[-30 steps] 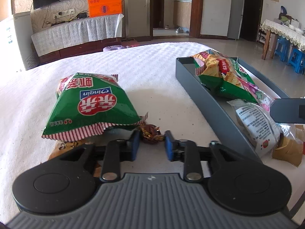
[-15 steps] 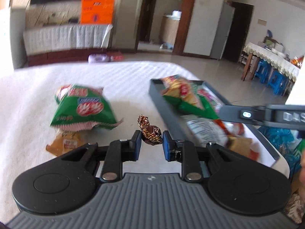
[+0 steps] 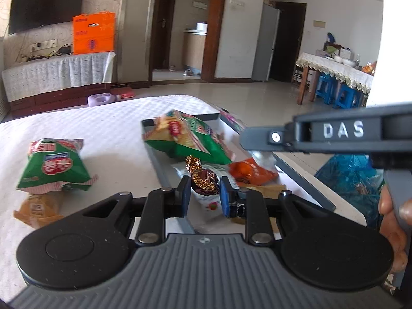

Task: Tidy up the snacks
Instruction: 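Carry chocolate with left tool while right tool carries pink item to the box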

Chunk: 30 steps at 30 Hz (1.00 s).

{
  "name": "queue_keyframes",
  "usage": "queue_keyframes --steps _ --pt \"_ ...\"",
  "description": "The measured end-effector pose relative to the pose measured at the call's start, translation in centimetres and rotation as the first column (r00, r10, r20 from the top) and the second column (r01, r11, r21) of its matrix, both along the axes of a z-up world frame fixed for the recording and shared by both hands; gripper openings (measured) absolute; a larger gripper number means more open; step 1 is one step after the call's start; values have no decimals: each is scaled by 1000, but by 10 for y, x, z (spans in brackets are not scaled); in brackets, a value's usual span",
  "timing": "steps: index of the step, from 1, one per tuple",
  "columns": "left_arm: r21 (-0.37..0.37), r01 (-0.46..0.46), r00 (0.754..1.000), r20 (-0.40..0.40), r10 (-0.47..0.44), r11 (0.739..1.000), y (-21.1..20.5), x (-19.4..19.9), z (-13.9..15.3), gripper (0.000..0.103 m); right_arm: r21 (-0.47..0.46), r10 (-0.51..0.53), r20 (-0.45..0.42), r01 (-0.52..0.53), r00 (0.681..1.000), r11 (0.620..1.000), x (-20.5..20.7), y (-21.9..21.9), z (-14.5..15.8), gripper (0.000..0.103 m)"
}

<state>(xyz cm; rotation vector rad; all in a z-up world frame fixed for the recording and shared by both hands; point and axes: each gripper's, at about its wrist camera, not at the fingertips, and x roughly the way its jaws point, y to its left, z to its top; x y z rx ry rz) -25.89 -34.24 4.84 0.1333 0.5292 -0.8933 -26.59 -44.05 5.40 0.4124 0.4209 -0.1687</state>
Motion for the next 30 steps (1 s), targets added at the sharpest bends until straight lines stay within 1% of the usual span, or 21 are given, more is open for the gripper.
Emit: queue_keyframes --steps 6,13,25,30 --pt "-2 34 999 1 -34 999 -14 -7 -4 28 6 -1 -8 1 1000 1000 -1 -4 -3 20" --pt "3 52 999 9 -52 999 -26 -9 -9 28 4 -4 -8 4 1000 1000 -1 -6 -4 20" --pt "16 60 997 42 -60 998 -43 -11 -15 29 3 -20 -13 20 1000 1000 -6 -10 -5 19" --pt "22 55 998 36 -55 998 -45 -9 -19 29 0 -21 -18 21 1000 1000 -6 -11 -6 19"
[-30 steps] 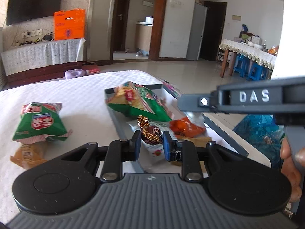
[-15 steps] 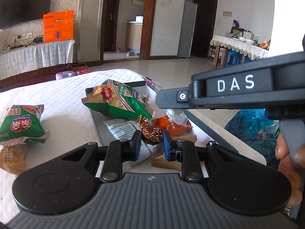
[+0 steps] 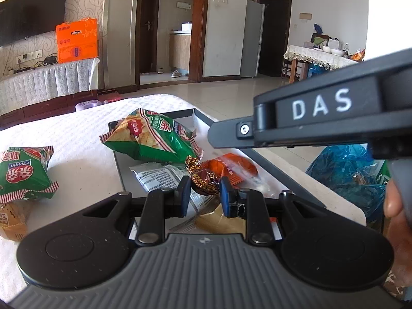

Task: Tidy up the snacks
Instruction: 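Carry chocolate with left tool while right tool carries pink item to the box, then lower chocolate into box with left tool while right tool lowers pink item inside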

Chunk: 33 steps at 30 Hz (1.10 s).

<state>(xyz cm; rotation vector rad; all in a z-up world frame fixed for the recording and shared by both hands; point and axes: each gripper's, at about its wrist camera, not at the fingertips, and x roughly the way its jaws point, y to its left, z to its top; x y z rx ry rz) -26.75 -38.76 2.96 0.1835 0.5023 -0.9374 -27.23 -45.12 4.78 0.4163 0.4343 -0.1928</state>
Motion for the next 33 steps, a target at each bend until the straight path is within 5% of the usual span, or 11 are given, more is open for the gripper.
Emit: queue_keyframes --steps 33 --pt "-7 9 1000 -11 -10 1000 -28 9 -11 29 26 -33 -29 34 999 999 0 -8 -7 19"
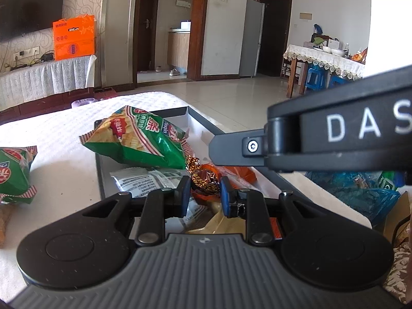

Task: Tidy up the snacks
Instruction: 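Lower chocolate into box with left tool while right tool lowers pink item inside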

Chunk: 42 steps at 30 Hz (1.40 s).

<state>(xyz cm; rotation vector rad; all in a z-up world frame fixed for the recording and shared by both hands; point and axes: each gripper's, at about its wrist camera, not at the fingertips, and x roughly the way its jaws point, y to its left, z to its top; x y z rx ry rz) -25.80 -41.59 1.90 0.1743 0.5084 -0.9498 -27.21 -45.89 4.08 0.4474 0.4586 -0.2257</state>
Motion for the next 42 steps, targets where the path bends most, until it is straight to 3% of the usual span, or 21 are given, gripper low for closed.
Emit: queue_keyframes --steps 37,39,42 --pt "6 64 997 -53 -64 998 -14 -2 -17 34 70 -58 -14 59 998 996 -8 -17 -7 20" --pt "6 70 996 -54 -69 998 -15 -2 -18 39 72 -60 -17 61 998 996 -7 -17 -7 20" --pt "6 85 994 -64 -85 996 -17 -4 -19 57 77 -63 -22 65 998 995 -7 -18 -9 20"
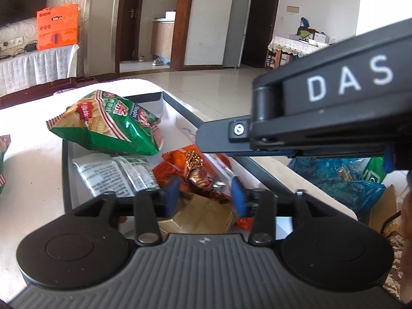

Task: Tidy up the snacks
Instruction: 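Lower chocolate into box with left tool while right tool lowers pink item inside, then open both tools and move them toward the green bag and tan pastry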

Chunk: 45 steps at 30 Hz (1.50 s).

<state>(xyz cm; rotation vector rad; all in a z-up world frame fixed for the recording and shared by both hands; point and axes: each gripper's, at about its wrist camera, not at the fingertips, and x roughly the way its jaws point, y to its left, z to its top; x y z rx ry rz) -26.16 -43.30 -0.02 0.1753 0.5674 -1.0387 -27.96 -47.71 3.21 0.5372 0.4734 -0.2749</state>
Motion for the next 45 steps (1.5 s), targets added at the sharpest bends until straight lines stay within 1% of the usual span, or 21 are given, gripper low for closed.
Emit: queue_keyframes --steps 1,4,10,13,17,18,19,21,25,30,35,38,39,41,45 --pt "2 2 1000 1 -2 1000 0 -1 -1 61 1 -2 -1 2 1000 1000 0 0 0 20" --pt "8 5 1000 10 -5 1000 -1 -3 -1 66 6 -7 -4 7 1000 1000 0 -1 -1 20" --pt "13 28 999 -31 -27 1000 -1 -1 -6 67 11 -14 -10 14 1000 1000 -1 -3 -3 20" --pt "4 69 996 -48 -69 998 0 -3 -5 67 13 -18 -11 18 1000 1000 -2 -5 -4 20" --pt "-6 81 996 -38 -81 997 4 -6 -2 68 17 -24 -7 24 1000 1000 -2 -5 -4 20" --pt "-8 76 996 -38 -76 997 5 -5 0 72 17 -23 -8 23 1000 1000 -2 -5 -4 20" --pt "-11 68 997 -36 -68 998 7 -5 1 80 16 -22 -7 22 1000 1000 -2 -5 -4 20" --pt "-17 44 999 -16 -45 999 12 -4 5 86 17 -20 -1 20 1000 1000 -2 -5 -3 21" --pt "-8 19 1000 6 -19 1000 22 -1 13 91 12 -11 8 11 1000 1000 1 -1 -1 21" --pt "11 -6 996 87 5 1000 38 -6 19 92 -13 7 14 -7 1000 1000 4 8 2 21" --pt "20 -61 988 143 57 998 56 -11 23 92 -37 35 16 -34 999 999 10 20 4 21" --pt "35 -104 982 162 97 994 66 -12 24 92 -58 55 8 -55 998 997 15 30 5 22" --pt "40 -115 980 166 107 993 69 -12 25 92 -65 65 5 -65 998 996 16 34 6 26" --pt "49 -136 976 176 126 990 77 -12 26 92 -78 81 5 -80 997 994 18 41 7 32" --pt "51 -188 964 202 174 981 96 -8 31 94 -86 100 3 -100 995 991 22 51 8 32"
